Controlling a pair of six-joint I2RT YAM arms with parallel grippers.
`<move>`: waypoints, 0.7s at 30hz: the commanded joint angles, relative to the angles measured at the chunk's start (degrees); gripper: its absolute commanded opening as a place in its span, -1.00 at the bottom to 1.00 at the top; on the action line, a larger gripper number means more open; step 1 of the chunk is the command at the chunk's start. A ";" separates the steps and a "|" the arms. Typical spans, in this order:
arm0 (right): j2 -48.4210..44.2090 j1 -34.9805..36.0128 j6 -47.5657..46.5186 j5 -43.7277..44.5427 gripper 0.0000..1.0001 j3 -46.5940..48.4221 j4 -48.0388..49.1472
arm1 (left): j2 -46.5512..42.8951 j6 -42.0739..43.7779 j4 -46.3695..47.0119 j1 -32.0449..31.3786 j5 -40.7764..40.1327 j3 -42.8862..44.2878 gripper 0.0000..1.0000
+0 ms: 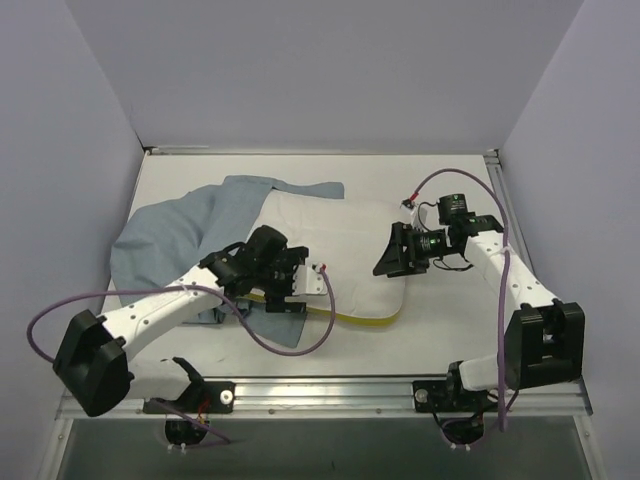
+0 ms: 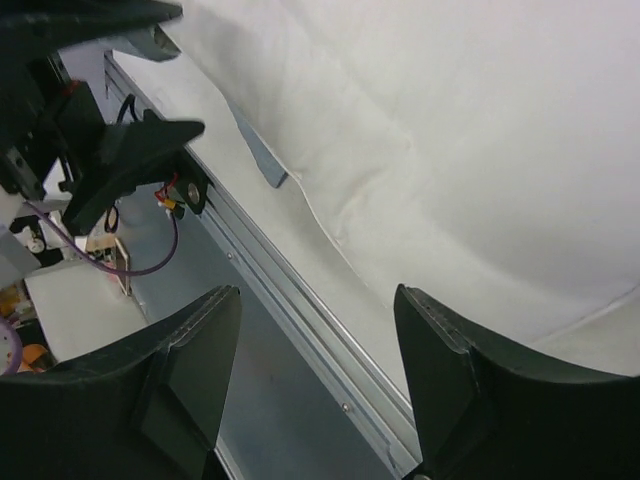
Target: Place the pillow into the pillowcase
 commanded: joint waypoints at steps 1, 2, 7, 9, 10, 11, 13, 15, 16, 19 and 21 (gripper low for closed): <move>-4.90 -0.60 -2.56 -1.41 0.27 -6.10 -7.65 | 2.80 6.33 9.33 0.04 -6.92 0.09 0.95; -6.14 -0.69 -2.39 -1.49 0.28 -7.51 -5.65 | 4.29 8.44 8.81 0.05 -6.84 0.01 0.95; -12.03 -1.57 -2.64 4.12 0.28 -11.21 -1.06 | 10.45 16.01 4.52 2.15 -1.40 1.23 0.83; -13.18 -2.79 -4.48 5.88 0.27 -11.65 -0.97 | 15.36 15.93 -1.20 2.77 1.06 4.12 0.59; -13.36 -3.41 -5.37 6.32 0.27 -11.82 -0.88 | 17.21 14.88 -2.61 3.21 1.77 6.92 0.43; -13.27 -4.11 -5.38 5.72 0.25 -11.91 -1.23 | 21.05 13.66 -2.80 3.64 2.04 8.60 0.09; -13.36 -7.36 -6.25 3.79 0.25 -11.91 -1.67 | 25.03 9.00 -2.71 4.96 3.79 14.73 -0.12; -13.89 -10.08 -7.30 2.03 0.25 -11.91 -1.67 | 31.44 2.44 -2.62 6.54 5.46 19.84 -0.47; -14.85 -12.27 -8.00 1.94 0.25 -11.74 -1.59 | 33.55 -0.13 -2.62 6.98 6.51 23.26 -0.59; -15.99 -13.17 -11.69 3.77 0.23 -10.77 -1.50 | 40.59 -9.54 -3.06 9.18 10.73 36.27 -1.00; -16.96 -12.56 -15.65 6.22 0.22 -11.12 -0.19 | 44.11 -12.53 -4.46 10.67 14.84 44.02 -1.00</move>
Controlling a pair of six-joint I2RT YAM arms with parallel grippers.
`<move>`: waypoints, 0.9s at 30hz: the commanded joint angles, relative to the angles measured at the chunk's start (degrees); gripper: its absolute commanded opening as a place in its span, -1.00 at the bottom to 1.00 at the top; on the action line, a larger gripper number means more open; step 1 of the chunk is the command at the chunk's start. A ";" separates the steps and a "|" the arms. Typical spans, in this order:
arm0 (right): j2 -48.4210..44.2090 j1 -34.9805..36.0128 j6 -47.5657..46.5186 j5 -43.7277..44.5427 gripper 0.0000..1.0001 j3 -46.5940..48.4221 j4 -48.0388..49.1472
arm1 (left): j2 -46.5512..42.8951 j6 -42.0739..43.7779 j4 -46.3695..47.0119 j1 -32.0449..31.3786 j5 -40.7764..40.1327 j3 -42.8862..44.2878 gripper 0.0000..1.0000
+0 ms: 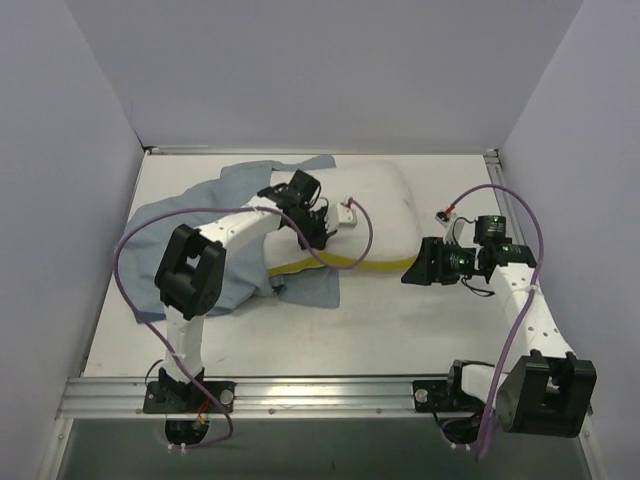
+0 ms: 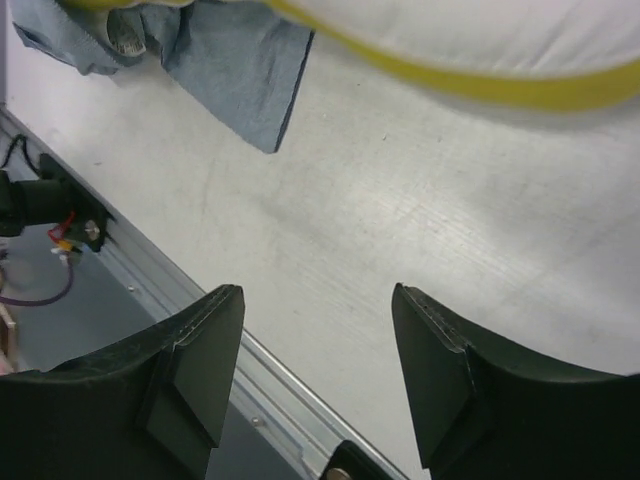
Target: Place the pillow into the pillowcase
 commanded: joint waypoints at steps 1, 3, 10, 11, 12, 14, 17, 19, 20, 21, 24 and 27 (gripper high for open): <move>-3.84 1.43 -7.22 3.28 0.22 -0.08 1.91 | 4.29 -9.23 -2.01 2.66 8.16 11.48 -1.00; -4.99 8.08 -10.89 11.06 0.21 -2.18 6.22 | 6.93 -8.35 -4.66 2.66 10.52 16.23 -1.00; 0.24 35.78 -22.95 36.58 0.31 -8.96 27.83 | 8.52 -9.57 -11.86 3.36 18.52 17.39 -0.75; 2.10 37.11 -24.00 38.26 0.35 -9.05 32.29 | 8.35 -10.10 -12.23 3.62 19.32 17.31 -0.58; 3.86 39.47 -25.06 39.59 0.37 -9.23 35.64 | 8.17 -11.76 -12.49 4.06 19.85 17.31 -0.39; 8.52 41.50 -29.10 42.58 0.39 -9.67 43.10 | 7.12 -13.26 -12.58 5.20 20.65 16.87 0.04; 13.01 44.58 -33.06 42.59 0.41 -10.63 50.25 | 5.89 -15.46 -12.67 6.69 19.95 16.52 0.27; 14.59 46.51 -34.12 41.71 0.41 -11.16 52.02 | 5.54 -16.69 -12.67 7.75 20.29 16.78 0.32; 14.77 47.39 -35.08 41.71 0.41 -11.86 54.81 | 5.45 -17.31 -12.67 8.80 20.82 17.13 0.35; 14.86 48.45 -35.52 42.14 0.41 -13.87 56.40 | 5.36 -18.27 -12.58 9.16 21.00 17.22 0.39; 15.04 51.88 -35.44 42.24 0.41 -15.47 58.00 | 4.48 -18.98 -12.67 10.30 21.17 17.22 0.47; 16.70 53.73 -34.74 40.66 0.43 -15.03 57.04 | 3.34 -18.46 -12.93 10.57 20.12 16.52 0.49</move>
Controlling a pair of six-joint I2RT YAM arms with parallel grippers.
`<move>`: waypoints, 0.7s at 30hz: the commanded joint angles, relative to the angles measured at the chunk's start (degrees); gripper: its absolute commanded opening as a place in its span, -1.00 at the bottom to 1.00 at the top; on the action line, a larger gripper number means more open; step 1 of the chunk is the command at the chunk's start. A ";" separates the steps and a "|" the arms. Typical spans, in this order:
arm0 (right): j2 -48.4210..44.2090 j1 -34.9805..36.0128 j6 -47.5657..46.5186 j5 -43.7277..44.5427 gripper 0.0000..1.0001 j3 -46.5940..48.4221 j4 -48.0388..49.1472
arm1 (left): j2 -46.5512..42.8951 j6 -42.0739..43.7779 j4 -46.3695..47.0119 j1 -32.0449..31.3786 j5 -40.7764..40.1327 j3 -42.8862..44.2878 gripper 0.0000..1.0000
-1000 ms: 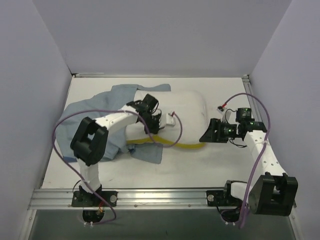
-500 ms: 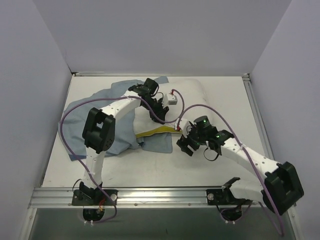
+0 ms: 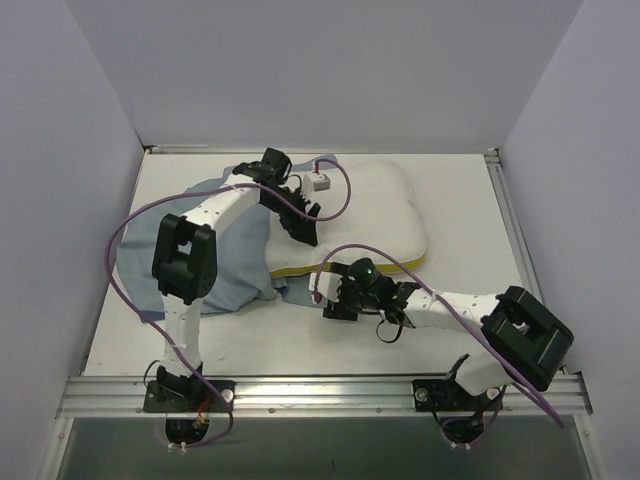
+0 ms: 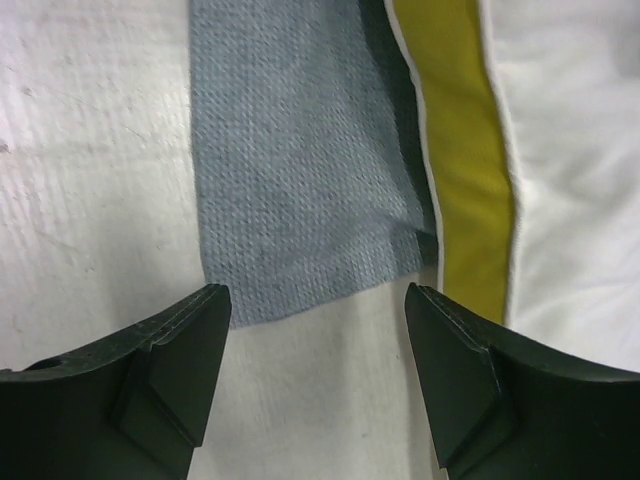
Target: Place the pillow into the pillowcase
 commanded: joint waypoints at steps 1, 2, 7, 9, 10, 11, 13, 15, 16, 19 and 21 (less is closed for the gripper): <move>2.71 1.30 -0.88 -1.07 0.43 1.40 3.55 | -4.66 -0.86 -1.15 0.27 1.67 1.30 0.51; 3.51 1.30 -0.79 -1.86 0.43 2.28 1.81 | -5.45 -0.95 -1.15 0.45 1.76 1.04 0.51; 10.80 0.24 -1.93 -2.91 0.36 8.16 -1.10 | -8.09 -0.33 -2.20 1.33 1.67 -0.89 0.55; 12.21 -0.28 -2.37 -4.32 0.27 11.06 -7.50 | -8.62 1.32 -3.87 1.68 1.94 -0.72 0.56; 13.00 -0.20 -2.98 -5.89 0.11 12.12 -11.36 | -8.53 2.47 -6.40 1.68 2.02 -0.29 0.56; 13.27 -0.20 -3.34 -6.95 0.00 13.53 -12.96 | -8.44 5.61 -7.73 1.33 1.33 -0.19 0.56; 12.93 -0.02 -4.30 -8.54 -0.30 13.98 -16.21 | -8.53 7.92 -9.67 0.54 -0.08 -0.72 0.57; 12.23 0.59 -4.83 -9.07 -0.56 13.98 -17.19 | -8.53 9.60 -10.12 -0.95 -1.93 -2.04 0.57; 12.05 0.85 -4.83 -8.72 -0.82 14.15 -17.89 | -8.27 9.95 -10.20 -1.56 -2.45 -2.39 0.57; 11.43 1.38 -5.01 -5.21 -1.00 14.24 -18.25 | -7.48 11.00 -10.12 -4.03 -5.00 -4.41 0.60; 10.73 1.38 -5.71 -2.58 -1.00 13.72 -18.25 | -6.78 11.44 -9.42 -5.26 -8.58 -6.16 0.64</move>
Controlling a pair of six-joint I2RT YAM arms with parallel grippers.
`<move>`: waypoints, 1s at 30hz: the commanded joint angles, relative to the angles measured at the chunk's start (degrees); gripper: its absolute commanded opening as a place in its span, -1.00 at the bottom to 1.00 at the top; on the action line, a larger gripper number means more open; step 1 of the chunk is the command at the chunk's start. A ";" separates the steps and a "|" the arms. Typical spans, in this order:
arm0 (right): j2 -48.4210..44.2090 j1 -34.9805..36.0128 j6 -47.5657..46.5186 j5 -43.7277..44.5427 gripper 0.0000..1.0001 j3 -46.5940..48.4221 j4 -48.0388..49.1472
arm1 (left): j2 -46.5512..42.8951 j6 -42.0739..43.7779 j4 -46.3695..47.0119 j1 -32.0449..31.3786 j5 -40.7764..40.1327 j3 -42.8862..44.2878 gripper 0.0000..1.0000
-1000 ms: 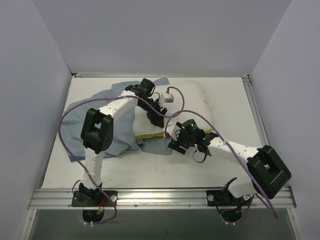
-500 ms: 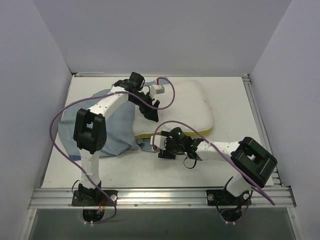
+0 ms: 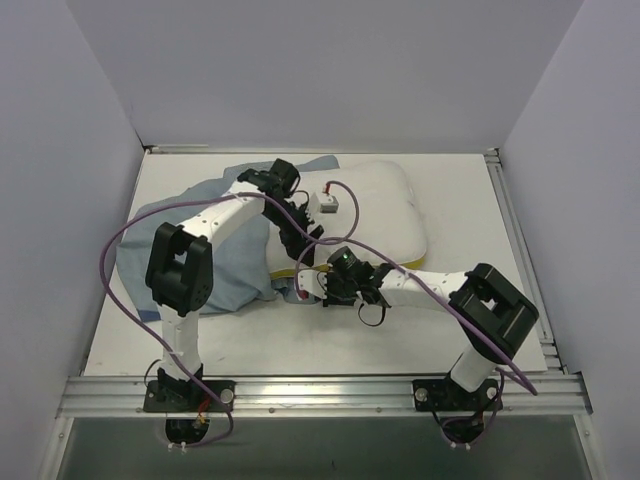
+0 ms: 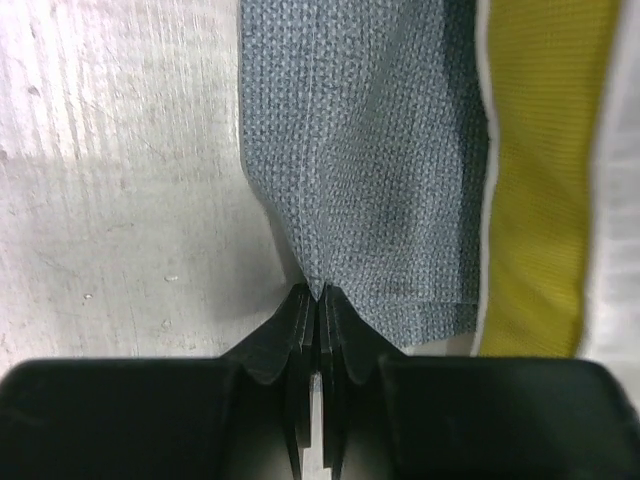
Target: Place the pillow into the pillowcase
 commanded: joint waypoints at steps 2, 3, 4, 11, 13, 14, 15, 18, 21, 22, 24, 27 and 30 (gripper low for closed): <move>-2.50 0.27 -1.80 3.92 -1.00 -0.21 -5.38 | 0.31 3.64 -0.63 -1.98 -6.32 -2.83 0.62; -3.11 -0.08 -2.41 4.80 -1.00 -1.08 -5.38 | 0.49 3.73 -0.10 -1.90 -8.41 -3.88 0.58; -3.38 -0.26 -2.59 5.16 -1.00 -1.52 -5.29 | 0.75 3.99 0.69 -1.89 -9.65 -4.23 0.38; -7.33 -4.03 -3.47 7.97 -1.00 -5.13 -6.95 | 0.40 13.99 -11.32 0.91 -11.33 1.38 -1.00; -9.26 -6.49 -3.82 7.89 -1.00 -5.57 -9.31 | 0.92 17.25 -20.37 3.19 -12.73 4.88 -1.00; -10.14 -7.28 -3.74 7.71 -1.00 -5.92 -10.11 | 1.10 19.88 -22.83 3.99 -13.26 5.60 -1.00; -11.97 -8.68 -3.74 7.62 -1.00 -6.18 -10.90 | 1.36 20.86 -26.43 4.95 -14.05 5.95 -1.00; -17.15 -9.31 -4.09 6.83 -1.00 -8.29 -14.42 | 0.40 23.94 -27.87 7.68 -18.79 3.16 -1.00; -23.04 -9.05 -3.83 4.47 -1.00 -11.09 -18.11 | -0.57 25.00 -25.50 9.18 -20.82 -1.94 -1.00; -24.46 -8.44 -3.65 4.20 -1.00 -11.72 -19.60 | -0.57 24.83 -24.28 9.18 -20.48 -2.91 -1.00; -27.44 -6.95 -3.12 3.67 -1.00 -13.04 -22.23 | -0.66 22.81 -22.08 8.31 -18.03 -4.94 -1.00; -32.09 -3.08 -2.16 3.14 -1.00 -15.49 -25.32 | -1.09 21.67 -21.46 6.29 -14.69 -6.69 -1.00; -36.85 0.35 -1.28 2.36 -1.00 -17.43 -30.13 | -3.02 23.06 -20.92 4.96 -15.03 -9.50 -1.00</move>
